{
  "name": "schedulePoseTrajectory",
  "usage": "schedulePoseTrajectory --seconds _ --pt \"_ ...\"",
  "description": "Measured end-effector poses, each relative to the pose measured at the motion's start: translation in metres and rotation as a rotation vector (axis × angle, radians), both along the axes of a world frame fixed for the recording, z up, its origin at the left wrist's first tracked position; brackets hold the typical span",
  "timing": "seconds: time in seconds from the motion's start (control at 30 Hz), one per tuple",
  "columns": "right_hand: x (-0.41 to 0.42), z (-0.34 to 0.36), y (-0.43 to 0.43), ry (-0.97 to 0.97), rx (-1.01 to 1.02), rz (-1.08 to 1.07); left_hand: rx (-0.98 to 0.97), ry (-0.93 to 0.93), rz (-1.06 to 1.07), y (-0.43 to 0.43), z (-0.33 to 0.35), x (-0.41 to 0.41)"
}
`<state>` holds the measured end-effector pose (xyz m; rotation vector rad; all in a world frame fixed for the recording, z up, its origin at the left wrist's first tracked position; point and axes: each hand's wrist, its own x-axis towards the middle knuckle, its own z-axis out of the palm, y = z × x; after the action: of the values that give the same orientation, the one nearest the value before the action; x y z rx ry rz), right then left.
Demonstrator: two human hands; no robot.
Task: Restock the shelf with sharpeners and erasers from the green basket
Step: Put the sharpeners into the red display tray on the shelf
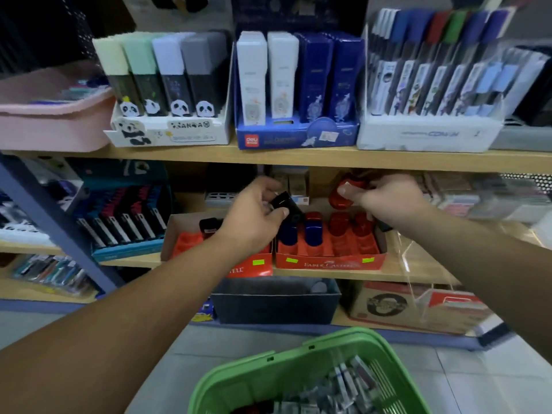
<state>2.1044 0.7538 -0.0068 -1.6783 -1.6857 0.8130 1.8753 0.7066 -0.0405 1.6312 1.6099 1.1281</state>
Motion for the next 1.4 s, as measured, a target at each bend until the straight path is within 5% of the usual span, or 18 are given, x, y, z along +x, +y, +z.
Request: schedulePoseTrajectory --seconds 0.17,0.43,0.9,1.1,1.2,1.33,1.4 --pt "0.021 0.000 -0.001 0.083 -0.025 0.006 -0.016 0.071 0.008 0.006 -0.003 0.013" --pt "0.011 -0.005 -0.003 0.252 -0.112 0.112 -0.179 0.466 -0.129 -0.009 -0.012 -0.004" --pt "-0.026 -0.016 0.003 0.327 -0.170 0.103 0.074 0.589 -0.119 -0.005 -0.030 -0.008" --pt "-0.036 -0.017 0.003 0.354 -0.190 0.114 0.032 0.600 -0.186 0.002 -0.036 -0.010" --pt "-0.041 -0.013 0.000 0.326 -0.196 0.154 0.015 0.441 -0.088 0.002 -0.028 -0.013" --pt "-0.059 -0.009 -0.006 0.329 -0.177 0.234 -0.126 -0.085 -0.045 -0.004 -0.001 -0.018" --pt "-0.076 -0.007 -0.010 0.348 -0.162 0.308 -0.116 -0.116 -0.065 -0.012 0.008 -0.029"
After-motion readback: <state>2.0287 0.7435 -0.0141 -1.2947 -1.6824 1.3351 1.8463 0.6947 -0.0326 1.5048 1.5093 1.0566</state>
